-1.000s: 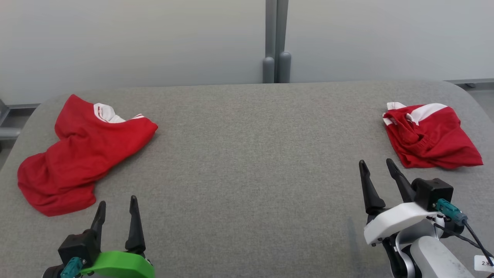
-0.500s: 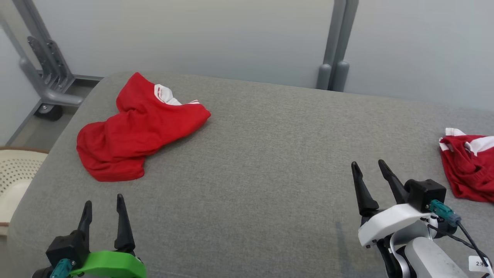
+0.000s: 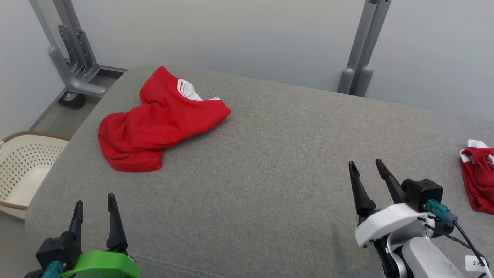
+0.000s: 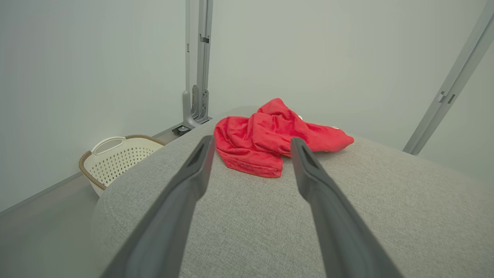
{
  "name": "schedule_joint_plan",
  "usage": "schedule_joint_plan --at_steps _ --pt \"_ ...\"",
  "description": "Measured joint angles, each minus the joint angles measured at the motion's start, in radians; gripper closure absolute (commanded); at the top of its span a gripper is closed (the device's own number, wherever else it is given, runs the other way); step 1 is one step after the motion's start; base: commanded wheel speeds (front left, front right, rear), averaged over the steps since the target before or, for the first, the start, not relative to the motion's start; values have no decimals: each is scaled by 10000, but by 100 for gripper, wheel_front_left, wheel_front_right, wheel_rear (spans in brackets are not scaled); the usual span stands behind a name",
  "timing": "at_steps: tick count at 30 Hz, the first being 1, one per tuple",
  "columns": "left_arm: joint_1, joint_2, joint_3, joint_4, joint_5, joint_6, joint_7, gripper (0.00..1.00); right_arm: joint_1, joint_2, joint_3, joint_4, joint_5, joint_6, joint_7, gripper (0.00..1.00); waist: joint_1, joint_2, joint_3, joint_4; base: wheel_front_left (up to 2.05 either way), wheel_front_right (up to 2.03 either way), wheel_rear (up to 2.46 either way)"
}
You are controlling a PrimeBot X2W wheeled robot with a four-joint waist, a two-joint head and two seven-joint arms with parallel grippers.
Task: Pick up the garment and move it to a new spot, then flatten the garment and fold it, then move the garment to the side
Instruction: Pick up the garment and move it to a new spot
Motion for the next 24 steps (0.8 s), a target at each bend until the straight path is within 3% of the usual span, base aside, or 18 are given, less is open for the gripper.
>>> schedule_joint_plan --at_steps 14,24 --pt "-442 6 -594 -21 295 -15 405 0 -291 -320 -495 -291 -357 0 88 0 0 0 534 -543 0 0 0" --pt "-2839 420 -554 213 337 -115 1285 0 -1115 -566 -407 -742 -629 0 587 0 0 0 1261 -579 0 0 0"
